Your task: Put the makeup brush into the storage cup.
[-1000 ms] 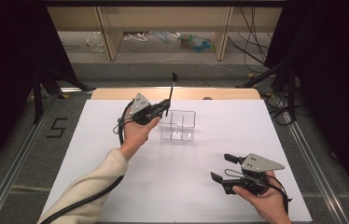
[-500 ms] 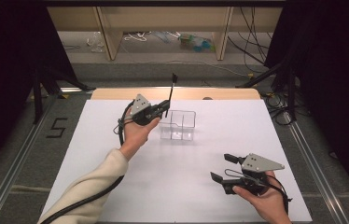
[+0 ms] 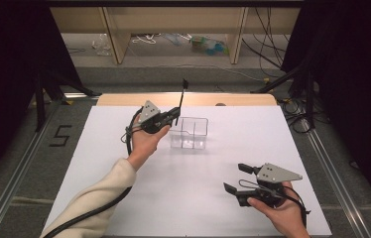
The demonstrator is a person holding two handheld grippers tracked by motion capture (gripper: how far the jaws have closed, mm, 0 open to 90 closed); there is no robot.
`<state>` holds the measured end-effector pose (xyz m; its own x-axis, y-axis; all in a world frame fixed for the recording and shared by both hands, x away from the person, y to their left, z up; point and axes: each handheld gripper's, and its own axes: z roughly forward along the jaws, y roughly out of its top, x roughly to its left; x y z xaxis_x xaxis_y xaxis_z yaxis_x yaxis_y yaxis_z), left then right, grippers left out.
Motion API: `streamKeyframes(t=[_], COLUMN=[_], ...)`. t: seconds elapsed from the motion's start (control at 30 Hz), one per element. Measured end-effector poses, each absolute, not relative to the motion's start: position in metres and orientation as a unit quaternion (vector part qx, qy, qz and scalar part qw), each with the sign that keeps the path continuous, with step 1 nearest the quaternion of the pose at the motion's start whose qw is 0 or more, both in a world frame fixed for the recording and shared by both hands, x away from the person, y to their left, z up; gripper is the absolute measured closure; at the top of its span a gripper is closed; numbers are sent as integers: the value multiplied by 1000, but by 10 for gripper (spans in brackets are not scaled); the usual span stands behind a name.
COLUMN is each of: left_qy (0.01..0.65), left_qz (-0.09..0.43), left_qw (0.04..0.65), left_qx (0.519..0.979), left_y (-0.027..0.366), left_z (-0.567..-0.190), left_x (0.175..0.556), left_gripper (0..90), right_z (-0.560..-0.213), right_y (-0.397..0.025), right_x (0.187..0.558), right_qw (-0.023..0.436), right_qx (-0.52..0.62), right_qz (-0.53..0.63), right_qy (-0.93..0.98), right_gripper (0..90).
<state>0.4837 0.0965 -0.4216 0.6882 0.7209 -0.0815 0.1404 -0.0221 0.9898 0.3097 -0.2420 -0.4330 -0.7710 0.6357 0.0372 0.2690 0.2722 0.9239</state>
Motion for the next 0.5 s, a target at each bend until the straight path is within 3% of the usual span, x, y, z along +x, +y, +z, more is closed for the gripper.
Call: streamKeyframes(t=[0.5], left_qy=[323], left_qz=[232], left_qw=[619], left_qx=[677], left_y=[98], left_z=[-426], left_x=[486], left_gripper=[854], right_z=[-433], right_y=[-242], right_x=[309], right_qw=[168], right_qx=[294], right_qz=[527], right_qy=[780], right_gripper=[200])
